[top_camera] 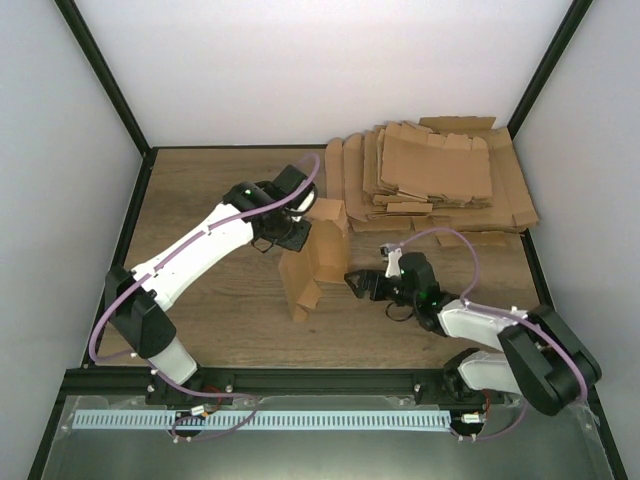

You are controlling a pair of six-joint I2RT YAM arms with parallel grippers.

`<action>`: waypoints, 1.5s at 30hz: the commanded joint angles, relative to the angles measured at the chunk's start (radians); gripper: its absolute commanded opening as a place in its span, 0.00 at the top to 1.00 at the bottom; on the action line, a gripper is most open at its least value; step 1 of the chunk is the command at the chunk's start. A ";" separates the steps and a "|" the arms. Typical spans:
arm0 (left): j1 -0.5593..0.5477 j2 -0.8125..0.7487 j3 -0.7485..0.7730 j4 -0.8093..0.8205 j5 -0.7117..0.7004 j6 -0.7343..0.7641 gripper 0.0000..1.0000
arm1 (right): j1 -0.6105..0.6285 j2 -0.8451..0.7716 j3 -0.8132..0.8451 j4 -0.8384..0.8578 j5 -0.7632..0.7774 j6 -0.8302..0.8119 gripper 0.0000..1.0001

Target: Fold the paper box

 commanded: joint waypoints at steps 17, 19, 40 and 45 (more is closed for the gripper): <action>0.001 -0.033 -0.079 0.131 0.058 0.086 0.92 | -0.001 -0.237 0.419 -0.410 0.133 -0.281 0.03; 0.001 -0.037 -0.083 0.137 0.058 0.095 0.92 | -0.001 -0.219 0.456 -0.426 0.109 -0.303 0.04; -0.002 -0.058 -0.119 0.180 0.053 0.165 0.91 | 0.063 0.002 0.704 -0.542 -0.054 -0.461 0.48; -0.001 -0.062 -0.119 0.181 0.048 0.160 0.92 | 0.135 -0.019 0.668 -0.570 0.036 -0.492 0.51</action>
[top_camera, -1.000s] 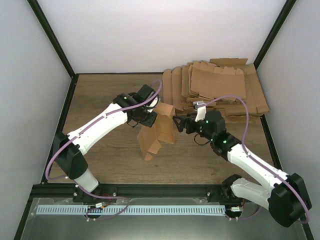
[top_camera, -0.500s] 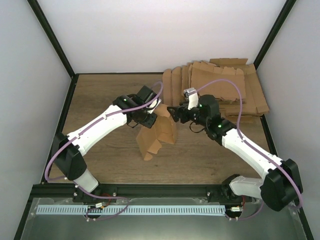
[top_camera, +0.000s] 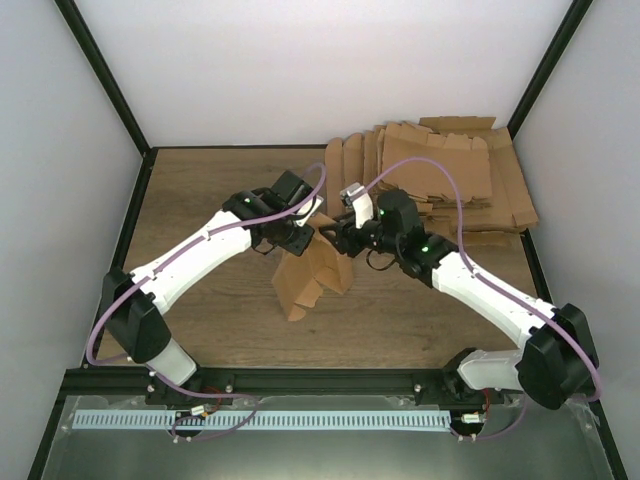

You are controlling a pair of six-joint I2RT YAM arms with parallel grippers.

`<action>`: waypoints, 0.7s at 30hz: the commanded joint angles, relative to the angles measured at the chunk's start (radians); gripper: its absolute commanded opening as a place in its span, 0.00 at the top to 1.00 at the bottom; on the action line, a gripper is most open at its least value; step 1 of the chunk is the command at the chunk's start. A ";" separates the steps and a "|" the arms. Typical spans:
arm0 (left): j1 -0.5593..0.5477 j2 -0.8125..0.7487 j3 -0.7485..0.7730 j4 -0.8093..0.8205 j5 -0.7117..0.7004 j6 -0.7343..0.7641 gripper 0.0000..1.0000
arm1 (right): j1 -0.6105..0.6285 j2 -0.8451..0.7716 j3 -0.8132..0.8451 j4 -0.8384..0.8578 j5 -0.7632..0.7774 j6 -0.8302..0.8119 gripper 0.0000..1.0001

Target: Fold the paper box

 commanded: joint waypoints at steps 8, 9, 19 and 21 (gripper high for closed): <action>-0.002 -0.043 -0.006 0.022 -0.014 0.008 0.93 | 0.140 -0.006 0.019 -0.117 0.225 -0.067 0.53; -0.001 -0.044 -0.008 0.021 -0.013 0.007 0.93 | 0.151 -0.008 0.022 -0.124 0.247 -0.068 0.51; 0.000 -0.081 -0.040 0.046 -0.025 -0.020 0.94 | 0.179 -0.026 0.058 -0.252 0.288 -0.069 0.50; 0.000 -0.086 -0.047 0.052 -0.025 -0.020 0.94 | 0.185 -0.033 0.057 -0.275 0.292 -0.069 0.50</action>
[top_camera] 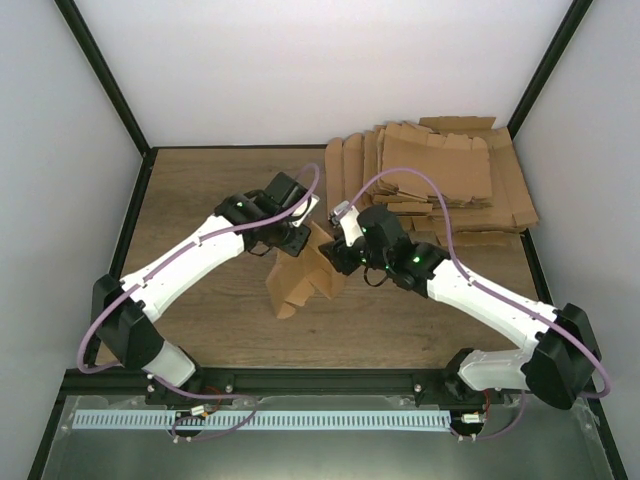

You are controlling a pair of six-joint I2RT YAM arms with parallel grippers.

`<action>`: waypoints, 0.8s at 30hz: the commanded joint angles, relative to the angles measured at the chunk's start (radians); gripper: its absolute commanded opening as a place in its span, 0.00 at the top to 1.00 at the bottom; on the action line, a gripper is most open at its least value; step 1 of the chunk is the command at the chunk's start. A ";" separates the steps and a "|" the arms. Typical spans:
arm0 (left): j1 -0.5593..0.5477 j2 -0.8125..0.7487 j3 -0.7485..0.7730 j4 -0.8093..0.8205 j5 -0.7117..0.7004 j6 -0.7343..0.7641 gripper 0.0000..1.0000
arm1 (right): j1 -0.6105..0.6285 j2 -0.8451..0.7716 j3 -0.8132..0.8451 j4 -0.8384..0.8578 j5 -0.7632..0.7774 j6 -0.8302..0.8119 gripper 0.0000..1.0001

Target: Fold the paper box

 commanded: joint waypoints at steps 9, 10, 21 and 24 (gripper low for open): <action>0.000 -0.044 -0.027 0.058 0.031 0.005 0.96 | 0.027 -0.062 0.063 -0.144 -0.084 -0.028 0.49; 0.000 -0.047 -0.030 0.063 0.043 0.009 0.96 | 0.027 -0.060 0.072 -0.153 -0.089 -0.031 0.48; 0.000 -0.057 -0.051 0.080 0.072 0.018 0.96 | 0.027 -0.123 0.126 -0.133 -0.087 0.019 0.35; -0.001 -0.058 -0.053 0.080 0.074 0.021 0.96 | 0.027 -0.130 0.120 -0.130 -0.067 0.014 0.40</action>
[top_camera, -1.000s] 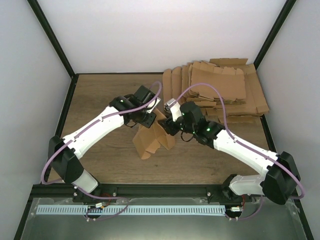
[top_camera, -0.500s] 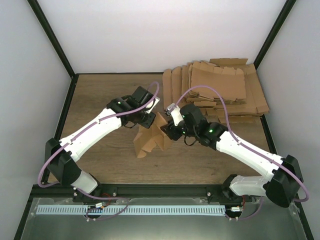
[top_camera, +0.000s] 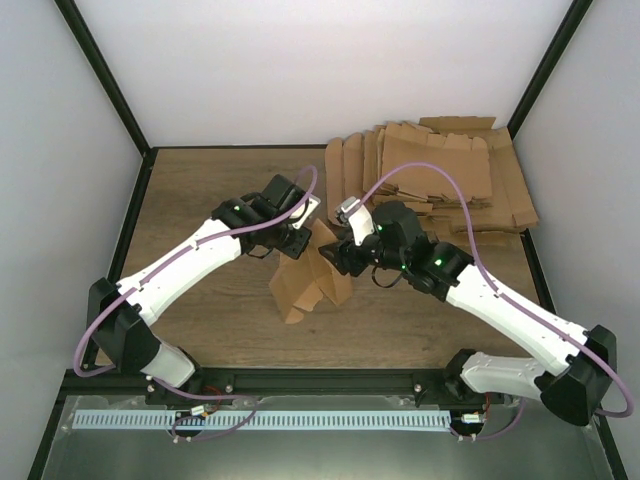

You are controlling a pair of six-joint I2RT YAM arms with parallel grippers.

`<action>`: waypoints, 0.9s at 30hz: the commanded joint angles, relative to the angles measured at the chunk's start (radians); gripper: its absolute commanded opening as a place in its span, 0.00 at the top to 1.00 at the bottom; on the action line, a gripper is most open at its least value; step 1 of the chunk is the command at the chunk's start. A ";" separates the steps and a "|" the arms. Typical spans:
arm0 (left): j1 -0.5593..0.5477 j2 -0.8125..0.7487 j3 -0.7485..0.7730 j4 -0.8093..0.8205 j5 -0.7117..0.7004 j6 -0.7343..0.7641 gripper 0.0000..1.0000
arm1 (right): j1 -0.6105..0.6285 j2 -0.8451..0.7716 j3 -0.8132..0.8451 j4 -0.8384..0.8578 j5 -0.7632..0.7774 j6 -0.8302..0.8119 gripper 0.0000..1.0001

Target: Fold the paper box

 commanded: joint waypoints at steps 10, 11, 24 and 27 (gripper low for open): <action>0.000 -0.032 -0.005 0.035 0.011 0.016 0.96 | 0.010 0.048 0.032 -0.007 -0.010 0.018 0.55; -0.001 -0.033 -0.005 0.036 0.011 0.016 0.96 | 0.010 0.056 0.029 -0.012 -0.023 0.018 0.56; 0.000 -0.026 0.002 0.044 0.019 0.021 0.96 | 0.009 0.114 0.011 -0.058 0.020 0.006 0.63; 0.000 -0.023 0.004 0.048 0.025 0.021 0.96 | 0.043 0.110 0.044 -0.067 0.099 -0.027 0.66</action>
